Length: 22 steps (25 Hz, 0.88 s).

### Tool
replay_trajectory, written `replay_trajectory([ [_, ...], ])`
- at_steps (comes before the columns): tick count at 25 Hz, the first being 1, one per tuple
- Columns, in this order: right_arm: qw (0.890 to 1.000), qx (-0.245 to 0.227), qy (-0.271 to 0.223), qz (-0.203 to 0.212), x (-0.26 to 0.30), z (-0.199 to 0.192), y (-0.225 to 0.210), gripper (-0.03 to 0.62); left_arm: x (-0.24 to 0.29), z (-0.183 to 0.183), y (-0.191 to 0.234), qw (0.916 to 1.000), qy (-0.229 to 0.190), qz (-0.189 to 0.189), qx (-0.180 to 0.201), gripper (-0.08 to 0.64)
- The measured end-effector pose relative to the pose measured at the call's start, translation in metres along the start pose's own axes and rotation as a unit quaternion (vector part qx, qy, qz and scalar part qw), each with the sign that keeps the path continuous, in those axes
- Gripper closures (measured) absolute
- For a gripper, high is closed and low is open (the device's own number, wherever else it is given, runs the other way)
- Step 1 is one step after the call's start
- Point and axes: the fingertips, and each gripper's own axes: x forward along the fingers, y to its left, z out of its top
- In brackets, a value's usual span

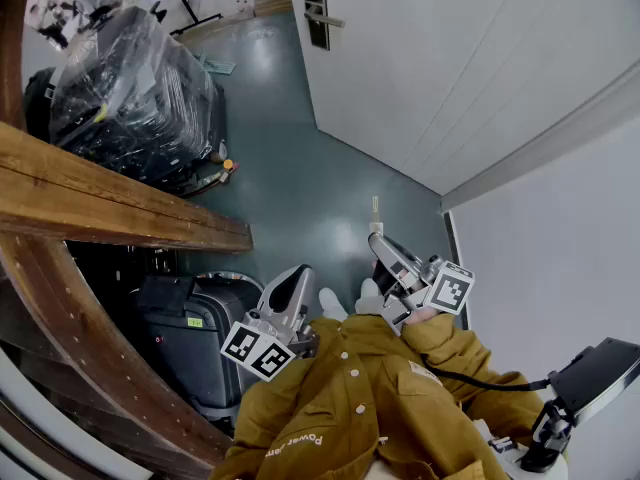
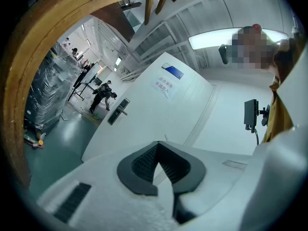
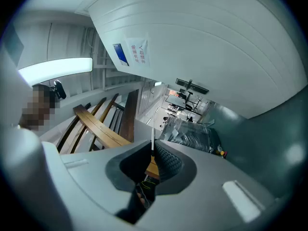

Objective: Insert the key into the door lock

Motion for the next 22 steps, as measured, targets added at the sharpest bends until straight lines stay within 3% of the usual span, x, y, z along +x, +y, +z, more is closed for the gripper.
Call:
replay_trajectory([
  [9,1.0,-0.001,0.005,0.001,-0.003,0.003,0.005,0.563,0.003,-0.001,-0.008,1.0,0.001,-0.003,-0.006,0.558],
  [13,1.0,0.017,0.001,0.021,-0.002,0.004,0.01,0.561,-0.002,-0.001,-0.005,0.9997,-0.007,-0.005,-0.021,0.558],
  [17,1.0,-0.004,0.01,0.023,0.003,-0.005,0.011,0.566,-0.016,0.008,0.012,0.9985,-0.03,0.004,-0.044,0.558],
  [22,0.999,-0.025,0.009,0.036,0.02,-0.013,0.022,0.565,-0.035,0.018,0.03,0.9986,-0.033,0.013,-0.039,0.558],
])
